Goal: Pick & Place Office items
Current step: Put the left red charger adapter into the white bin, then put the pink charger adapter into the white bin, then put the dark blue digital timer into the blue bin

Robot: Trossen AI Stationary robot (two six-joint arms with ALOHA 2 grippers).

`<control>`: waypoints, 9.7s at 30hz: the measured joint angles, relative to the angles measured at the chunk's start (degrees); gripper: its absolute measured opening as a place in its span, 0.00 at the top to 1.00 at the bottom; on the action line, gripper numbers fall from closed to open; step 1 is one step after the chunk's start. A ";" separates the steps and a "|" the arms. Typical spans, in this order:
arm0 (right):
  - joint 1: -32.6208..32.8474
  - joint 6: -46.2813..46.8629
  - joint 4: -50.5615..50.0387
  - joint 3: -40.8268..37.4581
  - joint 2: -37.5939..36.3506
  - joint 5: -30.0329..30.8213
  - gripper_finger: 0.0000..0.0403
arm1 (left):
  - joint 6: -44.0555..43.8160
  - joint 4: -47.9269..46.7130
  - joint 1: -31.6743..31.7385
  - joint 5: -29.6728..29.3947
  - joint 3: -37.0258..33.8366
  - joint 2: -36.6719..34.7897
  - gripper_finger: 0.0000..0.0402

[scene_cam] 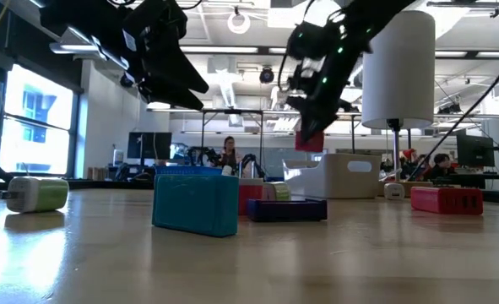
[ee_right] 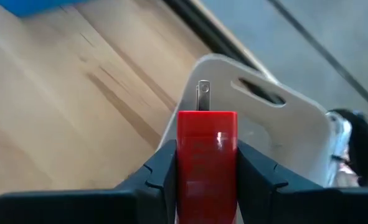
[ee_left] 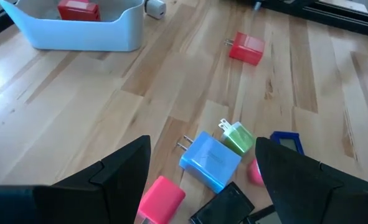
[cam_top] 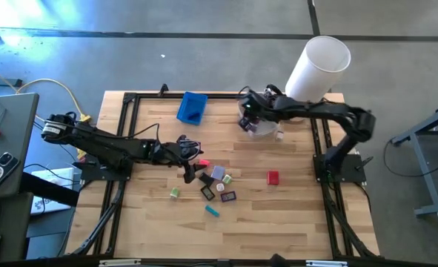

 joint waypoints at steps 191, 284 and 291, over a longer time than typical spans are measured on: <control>26.33 32.79 63.88 -15.09 5.16 -22.58 0.44 | 39.82 14.45 -7.37 -18.34 0.00 7.00 0.64; -5.60 3.09 29.71 -15.00 3.91 -5.83 0.46 | 17.02 7.66 -11.20 -7.47 0.00 7.89 0.30; -3.33 -0.63 30.19 -14.98 -1.31 -6.06 0.44 | 17.62 7.28 -11.20 -7.54 0.00 7.89 0.30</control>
